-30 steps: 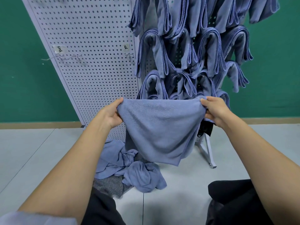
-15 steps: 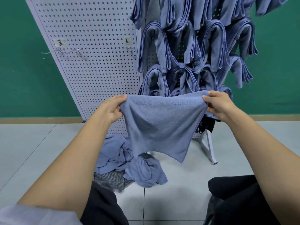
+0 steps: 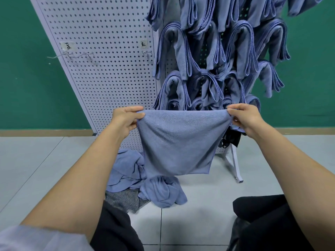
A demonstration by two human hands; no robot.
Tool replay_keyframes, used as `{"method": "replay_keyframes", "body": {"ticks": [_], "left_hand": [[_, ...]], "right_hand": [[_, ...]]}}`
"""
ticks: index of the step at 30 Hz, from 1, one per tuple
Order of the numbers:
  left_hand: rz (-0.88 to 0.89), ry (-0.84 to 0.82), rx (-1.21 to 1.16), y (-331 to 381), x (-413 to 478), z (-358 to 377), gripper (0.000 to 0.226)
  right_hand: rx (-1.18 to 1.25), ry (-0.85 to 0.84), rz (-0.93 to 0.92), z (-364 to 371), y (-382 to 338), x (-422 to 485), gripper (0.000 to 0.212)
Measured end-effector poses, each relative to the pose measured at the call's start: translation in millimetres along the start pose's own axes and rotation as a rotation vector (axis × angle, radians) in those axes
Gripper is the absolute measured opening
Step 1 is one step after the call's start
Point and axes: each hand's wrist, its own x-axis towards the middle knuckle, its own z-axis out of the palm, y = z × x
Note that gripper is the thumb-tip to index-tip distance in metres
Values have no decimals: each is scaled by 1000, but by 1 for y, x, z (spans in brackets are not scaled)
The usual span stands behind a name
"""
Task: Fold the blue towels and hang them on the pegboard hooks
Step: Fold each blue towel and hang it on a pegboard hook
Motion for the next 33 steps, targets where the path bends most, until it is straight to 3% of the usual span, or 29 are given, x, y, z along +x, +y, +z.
{"method": "replay_keyframes", "body": {"ticks": [3, 8, 13, 22, 27, 29, 33], "left_hand": [[-6, 11, 9, 0, 0, -1, 24], [46, 14, 32, -2, 1, -4, 25], [107, 39, 136, -7, 6, -7, 31], [387, 93, 573, -13, 7, -8, 26], [477, 108, 839, -12, 7, -12, 19], [433, 100, 781, -14, 12, -16, 24], [238, -29, 399, -15, 16, -24, 22]], "right_hand": [[-3, -55, -3, 1, -2, -2, 9], [-91, -119, -24, 2, 1, -1, 38], [-225, -91, -67, 2, 0, -4, 36], [-657, 22, -304, 3, 3, -5, 19], [-800, 2, -324, 3, 0, -9, 16], [-819, -15, -327, 1, -1, -11, 15], [-770, -55, -338, -4, -8, -16, 15]]}}
